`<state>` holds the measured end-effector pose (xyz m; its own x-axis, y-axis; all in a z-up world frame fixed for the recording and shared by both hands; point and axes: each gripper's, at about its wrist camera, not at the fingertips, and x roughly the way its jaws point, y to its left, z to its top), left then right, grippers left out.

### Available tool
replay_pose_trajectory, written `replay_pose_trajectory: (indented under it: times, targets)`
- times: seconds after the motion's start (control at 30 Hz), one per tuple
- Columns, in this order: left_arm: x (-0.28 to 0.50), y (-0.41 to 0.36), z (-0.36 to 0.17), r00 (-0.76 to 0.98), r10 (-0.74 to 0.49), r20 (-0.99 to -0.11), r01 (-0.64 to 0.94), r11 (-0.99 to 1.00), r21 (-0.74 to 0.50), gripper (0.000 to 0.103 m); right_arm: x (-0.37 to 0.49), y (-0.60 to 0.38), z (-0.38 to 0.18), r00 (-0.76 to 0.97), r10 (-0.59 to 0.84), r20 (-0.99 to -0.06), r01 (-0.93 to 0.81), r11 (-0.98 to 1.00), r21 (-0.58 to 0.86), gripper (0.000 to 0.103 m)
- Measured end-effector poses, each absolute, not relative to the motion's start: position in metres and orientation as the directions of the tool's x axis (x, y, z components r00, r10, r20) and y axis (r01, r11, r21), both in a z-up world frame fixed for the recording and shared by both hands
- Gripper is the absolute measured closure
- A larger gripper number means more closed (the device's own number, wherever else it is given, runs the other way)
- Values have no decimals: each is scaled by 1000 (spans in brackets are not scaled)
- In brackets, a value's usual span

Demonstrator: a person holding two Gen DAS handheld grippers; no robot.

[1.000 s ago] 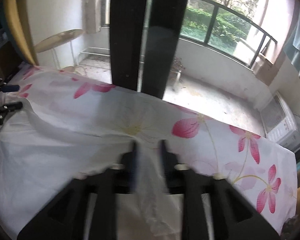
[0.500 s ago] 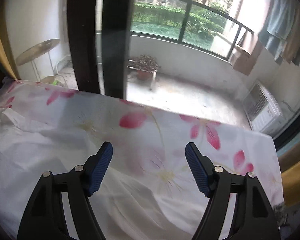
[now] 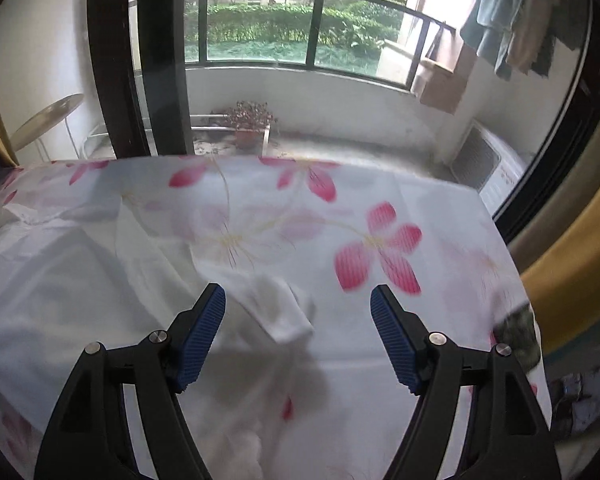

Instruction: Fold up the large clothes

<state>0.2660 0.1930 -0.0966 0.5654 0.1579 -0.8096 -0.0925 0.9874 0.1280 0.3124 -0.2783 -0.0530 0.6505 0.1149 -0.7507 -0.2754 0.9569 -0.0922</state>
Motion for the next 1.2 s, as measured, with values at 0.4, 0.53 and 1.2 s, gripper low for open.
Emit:
replay_pose_trajectory:
  times: [0.4, 0.53, 1.2]
  targets:
    - [284, 204, -101, 600, 114, -792, -155, 988, 25, 53, 312, -267, -82, 577, 243, -779, -439, 897, -45, 27]
    - [281, 199, -98, 618, 126, -776, -155, 987, 37, 94, 314, -259, -85, 567, 220, -794, -477, 873, -99, 27]
    - [281, 210, -84, 664, 140, -735, -236, 971, -29, 96, 360, -263, -80, 596, 203, -777, -422, 902, -87, 88]
